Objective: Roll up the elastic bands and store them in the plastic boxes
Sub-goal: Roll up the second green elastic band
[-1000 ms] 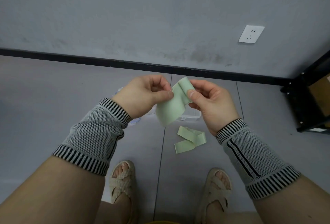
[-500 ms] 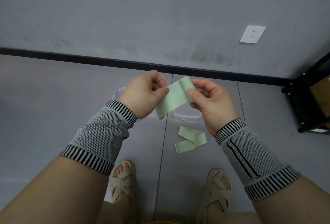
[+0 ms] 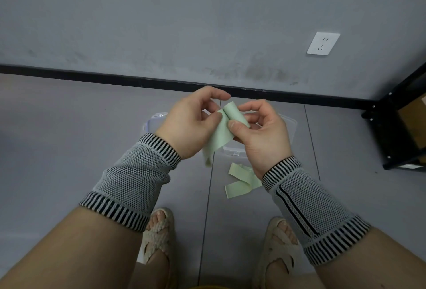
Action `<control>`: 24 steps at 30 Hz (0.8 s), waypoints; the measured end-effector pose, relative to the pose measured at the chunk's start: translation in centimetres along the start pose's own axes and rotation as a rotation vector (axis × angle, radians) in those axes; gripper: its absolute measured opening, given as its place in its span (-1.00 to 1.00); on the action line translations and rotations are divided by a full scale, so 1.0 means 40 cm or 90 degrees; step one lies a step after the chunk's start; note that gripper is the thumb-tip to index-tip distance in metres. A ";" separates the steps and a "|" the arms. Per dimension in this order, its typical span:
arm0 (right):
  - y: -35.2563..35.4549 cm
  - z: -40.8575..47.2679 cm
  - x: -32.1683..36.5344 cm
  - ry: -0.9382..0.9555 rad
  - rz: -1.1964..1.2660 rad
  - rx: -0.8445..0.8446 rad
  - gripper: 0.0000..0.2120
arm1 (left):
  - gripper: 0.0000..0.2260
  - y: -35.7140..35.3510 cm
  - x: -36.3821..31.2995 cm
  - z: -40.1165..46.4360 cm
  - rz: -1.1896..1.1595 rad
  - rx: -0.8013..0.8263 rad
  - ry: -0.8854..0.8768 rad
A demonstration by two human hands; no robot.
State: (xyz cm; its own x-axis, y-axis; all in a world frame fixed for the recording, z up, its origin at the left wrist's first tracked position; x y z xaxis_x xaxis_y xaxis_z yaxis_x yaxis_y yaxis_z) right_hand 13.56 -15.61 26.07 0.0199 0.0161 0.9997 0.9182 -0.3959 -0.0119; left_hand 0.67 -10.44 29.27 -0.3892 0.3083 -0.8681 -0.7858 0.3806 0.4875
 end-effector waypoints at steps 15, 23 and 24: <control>-0.007 -0.006 -0.016 0.078 -0.157 0.043 -0.81 | -0.86 0.000 0.027 0.014 0.029 -0.067 0.041; 0.003 0.004 -0.017 -0.135 0.108 0.106 -0.81 | -0.86 0.010 0.035 0.006 0.040 -0.037 0.010; 0.003 0.007 -0.020 -0.158 0.111 0.122 -0.78 | -0.89 0.009 0.035 0.004 0.038 -0.032 0.010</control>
State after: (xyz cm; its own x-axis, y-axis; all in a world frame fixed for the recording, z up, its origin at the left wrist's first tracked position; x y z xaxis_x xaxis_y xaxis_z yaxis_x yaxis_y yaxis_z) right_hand 13.77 -15.41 25.25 0.2568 0.1948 0.9466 0.9496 -0.2328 -0.2098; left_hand -0.09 -9.72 28.26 -0.4425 0.3152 -0.8395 -0.7846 0.3172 0.5327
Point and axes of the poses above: each hand's wrist, its own z-axis towards the middle knuckle, its own y-axis out of the back of the hand, x = y × z, the point moved 3 cm from there along z, towards the middle knuckle, and after that the axes turned 1 degree about x, right-handed, at the moved point
